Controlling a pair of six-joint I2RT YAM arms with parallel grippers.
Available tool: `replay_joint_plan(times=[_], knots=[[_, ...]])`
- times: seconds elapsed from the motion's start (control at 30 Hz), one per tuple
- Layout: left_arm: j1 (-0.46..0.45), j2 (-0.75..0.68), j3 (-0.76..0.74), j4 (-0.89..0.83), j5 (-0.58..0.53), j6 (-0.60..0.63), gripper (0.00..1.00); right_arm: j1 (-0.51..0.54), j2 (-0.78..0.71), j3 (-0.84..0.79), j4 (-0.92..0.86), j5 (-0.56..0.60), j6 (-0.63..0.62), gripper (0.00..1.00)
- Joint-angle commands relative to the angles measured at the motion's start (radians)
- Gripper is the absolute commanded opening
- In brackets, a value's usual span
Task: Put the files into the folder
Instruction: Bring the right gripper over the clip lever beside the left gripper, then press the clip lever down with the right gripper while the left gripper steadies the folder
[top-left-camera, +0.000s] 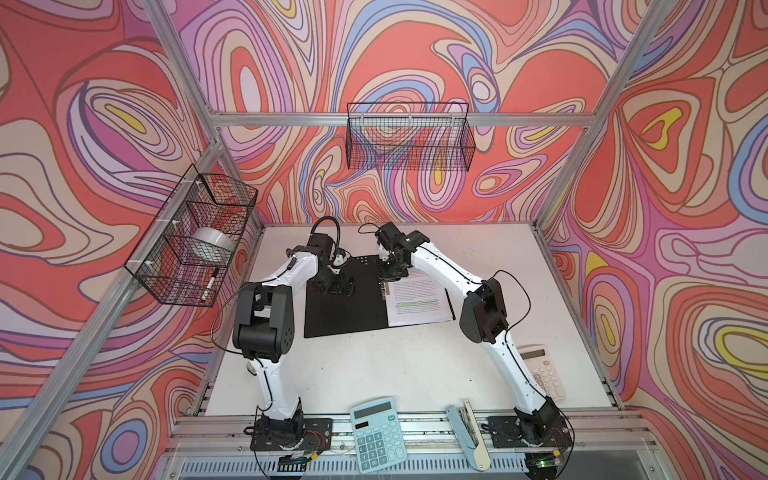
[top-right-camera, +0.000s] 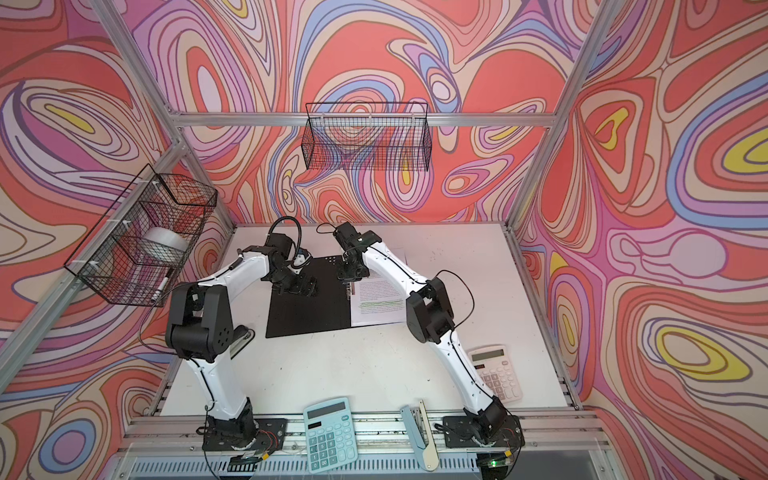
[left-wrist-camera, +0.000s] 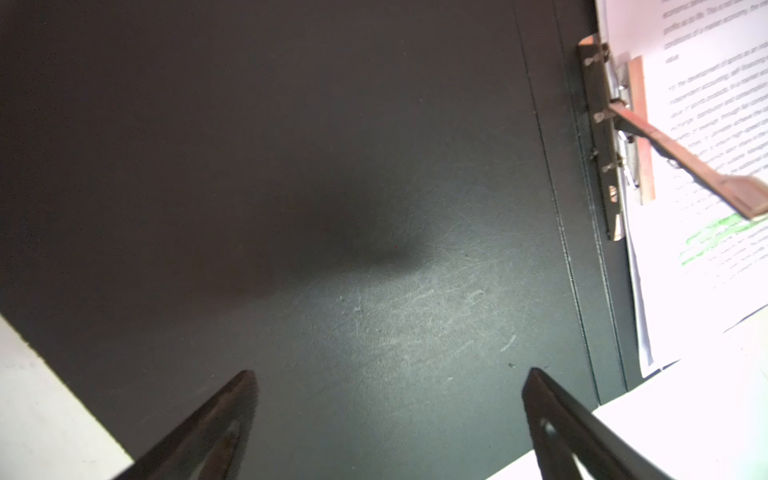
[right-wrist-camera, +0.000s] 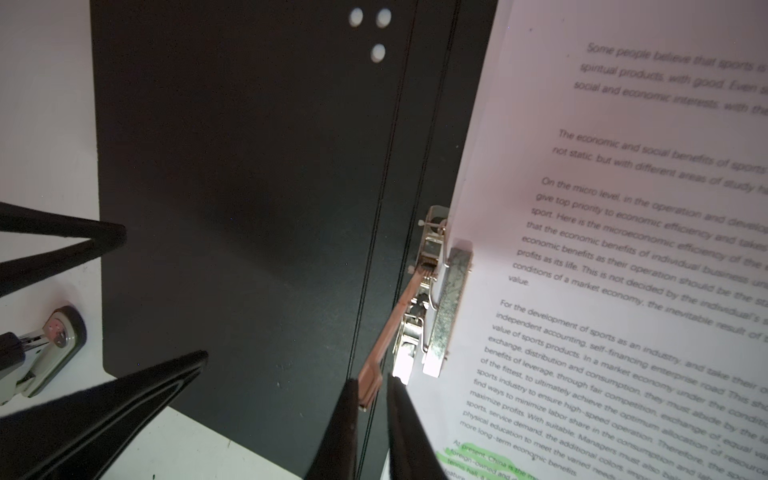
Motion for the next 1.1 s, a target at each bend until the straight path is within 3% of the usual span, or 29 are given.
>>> replay_joint_plan(times=[0.0,0.67,1.07], knots=[[0.003,0.016,0.030,-0.016,0.008,0.026,1.00,0.005,0.030,0.022,-0.030,0.001,-0.021,0.15],[0.003,0.029,0.041,-0.026,0.008,0.037,1.00,0.005,0.074,0.051,-0.085,0.002,-0.053,0.16],[0.003,0.031,0.047,-0.029,0.001,0.044,1.00,0.005,0.092,0.054,-0.119,0.028,-0.063,0.10]])
